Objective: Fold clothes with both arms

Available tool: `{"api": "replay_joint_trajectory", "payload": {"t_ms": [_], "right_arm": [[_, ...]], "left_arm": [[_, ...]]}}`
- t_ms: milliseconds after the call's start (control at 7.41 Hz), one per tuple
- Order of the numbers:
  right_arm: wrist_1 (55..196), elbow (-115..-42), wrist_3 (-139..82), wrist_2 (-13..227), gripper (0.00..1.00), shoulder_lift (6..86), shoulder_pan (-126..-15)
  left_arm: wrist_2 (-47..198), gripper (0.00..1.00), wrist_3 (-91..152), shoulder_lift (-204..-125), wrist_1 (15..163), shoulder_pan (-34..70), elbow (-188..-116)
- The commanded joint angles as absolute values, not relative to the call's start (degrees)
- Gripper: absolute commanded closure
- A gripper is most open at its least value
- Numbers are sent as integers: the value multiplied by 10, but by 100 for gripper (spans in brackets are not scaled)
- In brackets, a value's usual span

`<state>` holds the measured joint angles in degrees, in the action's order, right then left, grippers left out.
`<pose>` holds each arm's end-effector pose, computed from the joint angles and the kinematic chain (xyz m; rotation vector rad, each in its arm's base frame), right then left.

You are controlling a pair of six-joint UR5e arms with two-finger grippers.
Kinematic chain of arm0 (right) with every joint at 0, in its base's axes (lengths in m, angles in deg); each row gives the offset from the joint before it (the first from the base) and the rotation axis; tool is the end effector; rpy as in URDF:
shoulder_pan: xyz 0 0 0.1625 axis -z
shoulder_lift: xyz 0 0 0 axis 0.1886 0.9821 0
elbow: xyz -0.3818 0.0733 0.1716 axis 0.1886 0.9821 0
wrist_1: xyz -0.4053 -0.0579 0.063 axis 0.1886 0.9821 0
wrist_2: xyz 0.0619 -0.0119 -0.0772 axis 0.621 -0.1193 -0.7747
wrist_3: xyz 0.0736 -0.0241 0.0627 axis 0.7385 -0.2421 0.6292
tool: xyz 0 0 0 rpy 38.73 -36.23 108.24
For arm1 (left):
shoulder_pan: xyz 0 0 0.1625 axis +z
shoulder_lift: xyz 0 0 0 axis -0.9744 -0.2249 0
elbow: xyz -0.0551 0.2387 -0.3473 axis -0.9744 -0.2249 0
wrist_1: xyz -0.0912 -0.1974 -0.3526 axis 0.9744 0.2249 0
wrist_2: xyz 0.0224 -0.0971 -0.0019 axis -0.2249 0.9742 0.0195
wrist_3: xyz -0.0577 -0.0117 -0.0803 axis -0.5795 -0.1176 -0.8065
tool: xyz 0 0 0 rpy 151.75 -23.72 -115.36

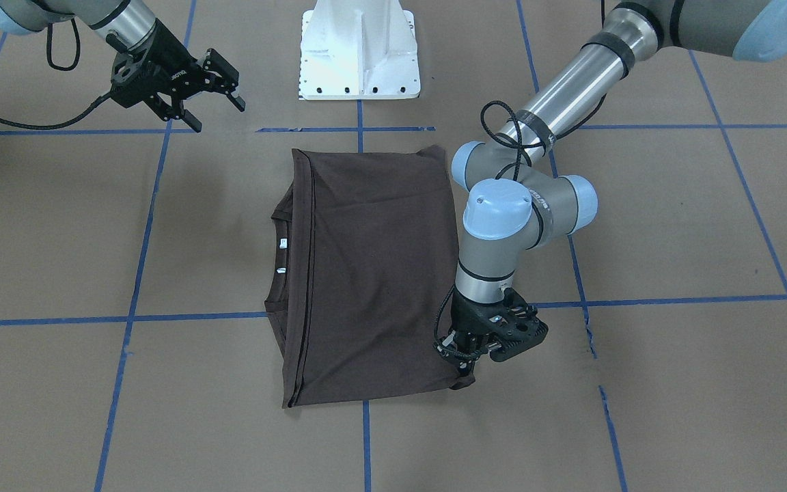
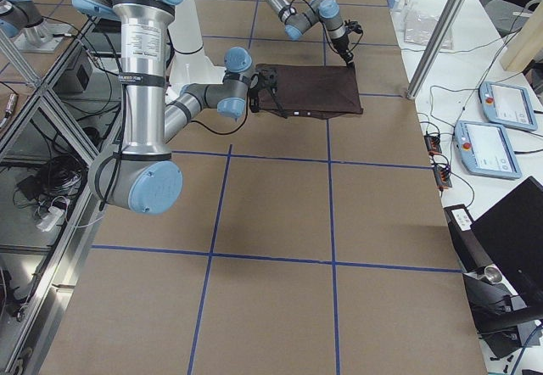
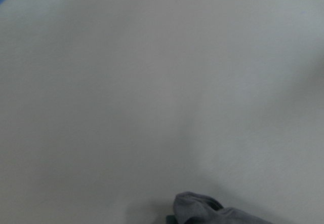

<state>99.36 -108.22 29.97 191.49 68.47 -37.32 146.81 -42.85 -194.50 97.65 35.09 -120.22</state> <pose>-0.3520 -0.2913 0.3278 0.1831 -1.2178 -0.0095 0.5357 -0.6529 0.2905 0.3080 0.8999 -0.6209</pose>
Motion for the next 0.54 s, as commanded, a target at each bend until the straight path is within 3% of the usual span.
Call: {"api": "replay_joint_trajectory", "payload": {"t_ms": [0,405], "right_arm": [[994,-1064,300,1910,0,672,-372],[1006,-1045,300,1893,0,657,-375]], "left_arm": [[1438,1,-395,-1948,997,350,-1170],[1486,0,-356,-1954,980,319,-1193]]}}
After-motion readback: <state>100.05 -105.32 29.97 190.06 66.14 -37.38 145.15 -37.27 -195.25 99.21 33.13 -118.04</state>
